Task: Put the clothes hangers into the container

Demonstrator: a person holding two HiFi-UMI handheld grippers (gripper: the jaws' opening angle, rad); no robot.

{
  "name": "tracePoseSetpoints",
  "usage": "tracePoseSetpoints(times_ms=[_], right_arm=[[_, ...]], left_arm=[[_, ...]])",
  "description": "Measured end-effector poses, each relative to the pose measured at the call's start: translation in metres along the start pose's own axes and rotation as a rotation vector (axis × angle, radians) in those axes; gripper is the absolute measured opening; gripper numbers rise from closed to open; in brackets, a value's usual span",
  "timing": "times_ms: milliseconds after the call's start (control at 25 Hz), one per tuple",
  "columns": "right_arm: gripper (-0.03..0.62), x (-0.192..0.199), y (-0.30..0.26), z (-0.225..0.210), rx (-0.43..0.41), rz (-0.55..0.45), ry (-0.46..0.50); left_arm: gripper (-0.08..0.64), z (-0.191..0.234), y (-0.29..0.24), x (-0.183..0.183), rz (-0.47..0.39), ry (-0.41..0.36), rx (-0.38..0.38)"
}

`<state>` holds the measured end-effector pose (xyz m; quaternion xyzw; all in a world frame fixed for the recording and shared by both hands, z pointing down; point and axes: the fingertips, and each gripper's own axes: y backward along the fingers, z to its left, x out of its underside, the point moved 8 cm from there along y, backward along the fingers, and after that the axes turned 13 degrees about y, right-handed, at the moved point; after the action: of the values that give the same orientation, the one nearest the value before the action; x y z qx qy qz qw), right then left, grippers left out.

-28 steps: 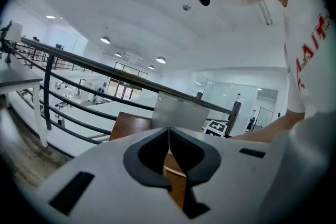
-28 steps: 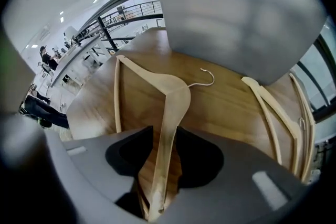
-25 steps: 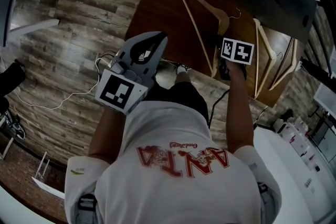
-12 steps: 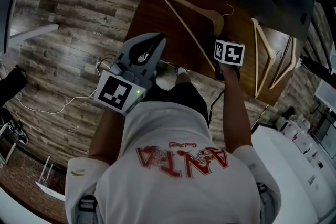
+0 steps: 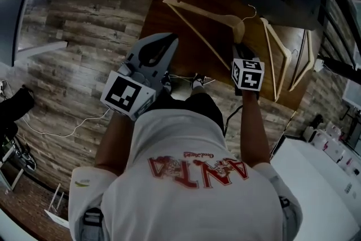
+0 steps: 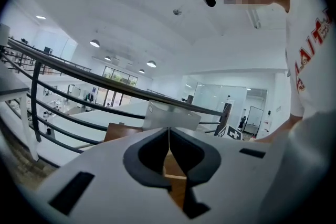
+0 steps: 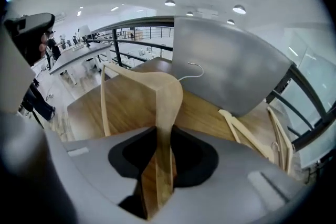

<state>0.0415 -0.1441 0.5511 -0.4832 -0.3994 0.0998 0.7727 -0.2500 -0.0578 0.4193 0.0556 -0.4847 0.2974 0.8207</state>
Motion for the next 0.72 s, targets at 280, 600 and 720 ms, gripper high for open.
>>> tracePoseSetpoints(times_ms=[280, 600, 720], right_arm=[[0.092, -0.014, 0.076, -0.017, 0.099, -0.162, -0.014], [0.092, -0.036, 0.156, -0.082, 0.245, -0.31, -0.02], [0.092, -0.045, 0.178, -0.122, 0.31, -0.342, -0.005]], left_arm=[[0.015, -0.024, -0.002, -0.017, -0.052, -0.03, 0.026], [0.015, -0.062, -0.029, -0.038, -0.07, -0.073, 0.089], [0.015, -0.074, -0.044, -0.048, -0.093, -0.085, 0.11]])
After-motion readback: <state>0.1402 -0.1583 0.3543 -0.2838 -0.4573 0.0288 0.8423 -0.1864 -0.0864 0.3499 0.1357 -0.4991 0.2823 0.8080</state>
